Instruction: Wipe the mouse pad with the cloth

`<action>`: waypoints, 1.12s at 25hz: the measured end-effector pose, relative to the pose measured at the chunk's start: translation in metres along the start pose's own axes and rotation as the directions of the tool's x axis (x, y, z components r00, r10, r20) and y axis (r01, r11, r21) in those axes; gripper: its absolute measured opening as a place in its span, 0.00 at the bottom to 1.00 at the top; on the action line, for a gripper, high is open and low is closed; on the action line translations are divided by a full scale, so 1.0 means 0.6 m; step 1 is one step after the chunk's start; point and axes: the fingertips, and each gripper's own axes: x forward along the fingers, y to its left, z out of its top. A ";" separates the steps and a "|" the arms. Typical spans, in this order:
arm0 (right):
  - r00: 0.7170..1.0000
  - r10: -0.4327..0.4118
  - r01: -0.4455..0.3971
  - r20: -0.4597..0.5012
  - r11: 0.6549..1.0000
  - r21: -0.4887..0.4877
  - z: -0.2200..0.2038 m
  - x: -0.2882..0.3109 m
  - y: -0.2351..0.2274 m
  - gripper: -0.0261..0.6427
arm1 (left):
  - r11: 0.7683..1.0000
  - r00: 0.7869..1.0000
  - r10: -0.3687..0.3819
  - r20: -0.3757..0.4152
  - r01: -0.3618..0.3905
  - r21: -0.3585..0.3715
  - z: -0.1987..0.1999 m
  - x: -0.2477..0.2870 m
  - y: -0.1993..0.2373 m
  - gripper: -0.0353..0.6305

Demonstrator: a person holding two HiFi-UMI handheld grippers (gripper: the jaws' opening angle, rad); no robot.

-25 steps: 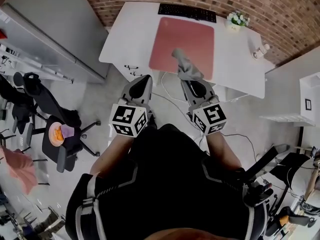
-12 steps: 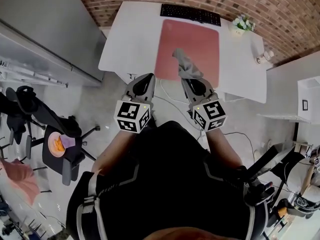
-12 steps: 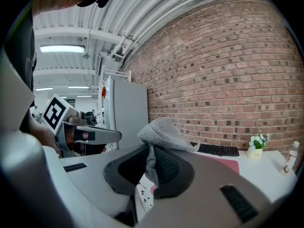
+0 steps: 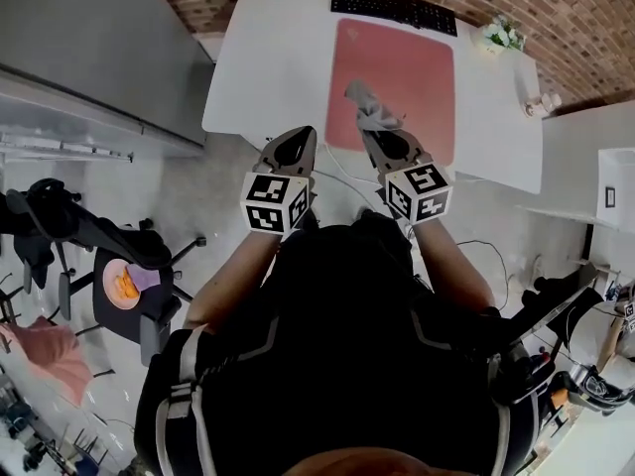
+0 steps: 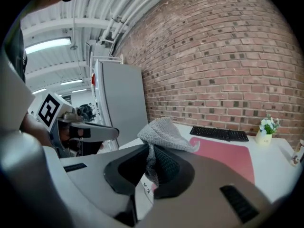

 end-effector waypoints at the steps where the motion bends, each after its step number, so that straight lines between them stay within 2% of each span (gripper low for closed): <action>1: 1.000 0.007 -0.007 -0.023 1.000 -0.009 -0.011 0.015 -0.003 0.09 | 1.000 1.000 0.013 -0.016 -0.013 -0.001 -0.004 0.006 0.008 0.05; 5: 0.991 0.042 -0.044 -0.126 0.999 -0.020 -0.071 0.079 -0.013 0.09 | 0.999 0.997 0.037 -0.067 -0.038 -0.006 -0.029 0.036 0.035 0.05; 9: 0.972 0.087 -0.089 -0.216 0.996 0.000 -0.132 0.131 -0.013 0.09 | 0.997 0.992 0.064 -0.106 -0.058 0.058 -0.057 0.062 0.045 0.05; 10: 0.967 0.093 -0.095 -0.236 0.995 0.006 -0.146 0.142 -0.014 0.09 | 0.997 0.991 0.066 -0.120 -0.060 0.052 -0.066 0.069 0.047 0.05; 12: 0.959 0.088 -0.085 -0.269 0.996 0.024 -0.170 0.161 -0.023 0.09 | 0.998 0.987 0.069 -0.146 -0.068 0.015 -0.085 0.085 0.051 0.05; 17: 0.928 0.112 -0.093 -0.356 0.993 0.068 -0.233 0.195 -0.019 0.09 | 0.995 0.974 0.091 -0.207 -0.095 -0.011 -0.134 0.113 0.060 0.05; 21: 0.921 0.096 -0.073 -0.378 0.995 0.074 -0.257 0.213 -0.024 0.09 | 0.990 0.965 0.103 -0.240 -0.123 -0.070 -0.158 0.128 0.072 0.05; 23: 0.910 0.107 -0.076 -0.400 0.993 0.093 -0.270 0.218 -0.021 0.09 | 0.983 0.960 0.112 -0.255 -0.145 -0.114 -0.172 0.132 0.078 0.05; 26: 0.899 0.131 -0.085 -0.419 0.988 0.126 -0.294 0.224 -0.011 0.09 | 0.960 0.954 0.131 -0.271 -0.191 -0.207 -0.195 0.129 0.090 0.05; 28: 0.892 0.134 -0.080 -0.432 0.987 0.141 -0.306 0.226 -0.011 0.09 | 0.958 0.947 0.139 -0.290 -0.203 -0.203 -0.208 0.130 0.093 0.05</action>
